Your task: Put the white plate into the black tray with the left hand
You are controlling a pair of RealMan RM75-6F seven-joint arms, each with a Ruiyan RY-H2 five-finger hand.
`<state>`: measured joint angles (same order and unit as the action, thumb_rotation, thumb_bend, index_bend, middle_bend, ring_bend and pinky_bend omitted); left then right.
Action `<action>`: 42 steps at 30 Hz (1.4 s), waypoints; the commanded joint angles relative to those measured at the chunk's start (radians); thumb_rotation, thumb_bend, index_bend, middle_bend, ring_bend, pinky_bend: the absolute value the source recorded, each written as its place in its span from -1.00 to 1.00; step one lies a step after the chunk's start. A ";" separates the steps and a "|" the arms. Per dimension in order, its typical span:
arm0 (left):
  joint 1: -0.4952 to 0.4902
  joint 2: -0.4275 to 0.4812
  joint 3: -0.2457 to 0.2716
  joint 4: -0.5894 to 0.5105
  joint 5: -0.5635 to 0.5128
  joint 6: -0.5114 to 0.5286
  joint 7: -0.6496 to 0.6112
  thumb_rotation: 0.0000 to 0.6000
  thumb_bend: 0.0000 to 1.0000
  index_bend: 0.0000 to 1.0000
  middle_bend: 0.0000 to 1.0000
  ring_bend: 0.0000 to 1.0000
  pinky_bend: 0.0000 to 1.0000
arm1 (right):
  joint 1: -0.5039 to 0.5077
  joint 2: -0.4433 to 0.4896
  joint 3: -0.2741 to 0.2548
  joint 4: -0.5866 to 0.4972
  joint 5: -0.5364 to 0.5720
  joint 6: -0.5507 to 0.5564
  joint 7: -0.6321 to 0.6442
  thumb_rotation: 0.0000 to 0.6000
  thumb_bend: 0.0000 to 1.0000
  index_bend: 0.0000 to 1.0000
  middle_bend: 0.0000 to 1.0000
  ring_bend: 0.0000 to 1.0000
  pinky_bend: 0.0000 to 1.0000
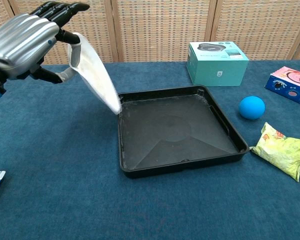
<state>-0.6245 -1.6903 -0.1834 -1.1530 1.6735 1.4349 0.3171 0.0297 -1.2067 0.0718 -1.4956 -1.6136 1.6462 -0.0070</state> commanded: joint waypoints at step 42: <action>-0.240 -0.394 0.032 0.430 -0.025 -0.173 -0.117 1.00 -0.05 0.63 -1.00 -1.00 -1.00 | 0.015 -0.010 0.044 0.085 0.128 -0.080 0.081 1.00 -0.67 -0.89 -1.00 -1.00 -1.00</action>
<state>-0.8606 -2.0758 -0.1551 -0.7333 1.6504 1.2666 0.2050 0.0448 -1.2165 0.1155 -1.4115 -1.4863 1.5668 0.0737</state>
